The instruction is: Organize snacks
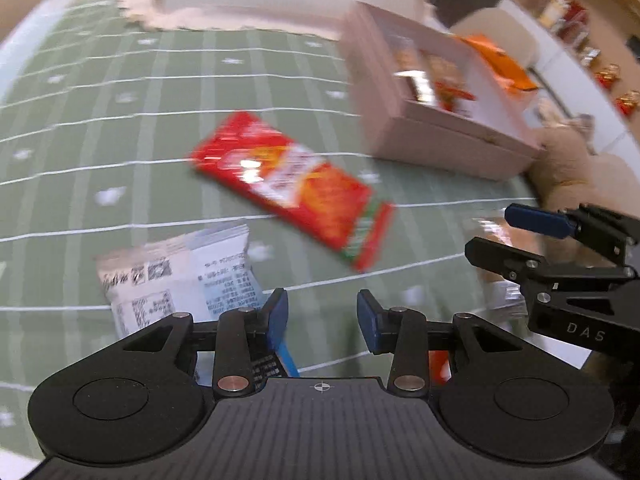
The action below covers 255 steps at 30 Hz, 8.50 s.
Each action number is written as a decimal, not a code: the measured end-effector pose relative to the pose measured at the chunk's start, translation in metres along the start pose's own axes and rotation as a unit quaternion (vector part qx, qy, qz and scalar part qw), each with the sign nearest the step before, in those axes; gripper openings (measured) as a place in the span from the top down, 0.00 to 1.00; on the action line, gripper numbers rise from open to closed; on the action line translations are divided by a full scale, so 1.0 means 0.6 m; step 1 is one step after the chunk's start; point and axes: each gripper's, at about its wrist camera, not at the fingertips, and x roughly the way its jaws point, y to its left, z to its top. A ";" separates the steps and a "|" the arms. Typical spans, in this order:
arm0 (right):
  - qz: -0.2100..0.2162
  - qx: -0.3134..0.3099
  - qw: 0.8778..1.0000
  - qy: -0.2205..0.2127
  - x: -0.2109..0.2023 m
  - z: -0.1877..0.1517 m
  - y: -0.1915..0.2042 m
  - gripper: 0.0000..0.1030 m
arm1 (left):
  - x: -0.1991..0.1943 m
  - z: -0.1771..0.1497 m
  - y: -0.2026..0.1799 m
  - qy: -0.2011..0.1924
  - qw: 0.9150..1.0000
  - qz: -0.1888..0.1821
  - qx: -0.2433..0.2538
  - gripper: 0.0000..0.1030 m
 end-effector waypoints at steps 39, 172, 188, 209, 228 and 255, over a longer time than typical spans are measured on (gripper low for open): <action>-0.062 0.191 0.979 0.032 -0.036 -0.087 -0.085 0.39 | 0.089 0.145 -0.040 -0.065 0.992 0.053 0.094 0.58; -0.149 0.137 0.976 -0.084 -0.124 0.030 -0.123 0.50 | -0.052 0.123 0.002 -0.137 0.986 -0.079 -0.045 0.48; 0.101 0.141 0.983 0.064 -0.066 0.020 -0.088 0.23 | -0.130 -0.017 0.155 -0.047 0.989 0.076 -0.117 0.48; 0.077 0.020 0.987 0.139 -0.037 -0.069 0.042 0.52 | -0.059 -0.031 0.087 -0.032 0.996 0.043 -0.077 0.53; 0.040 0.055 0.997 0.037 -0.018 -0.039 0.022 0.59 | -0.024 -0.018 0.070 -0.021 0.996 -0.065 -0.061 0.54; -0.050 0.098 0.993 0.035 -0.017 -0.091 -0.024 0.24 | -0.017 -0.003 0.043 -0.019 0.999 -0.021 -0.046 0.55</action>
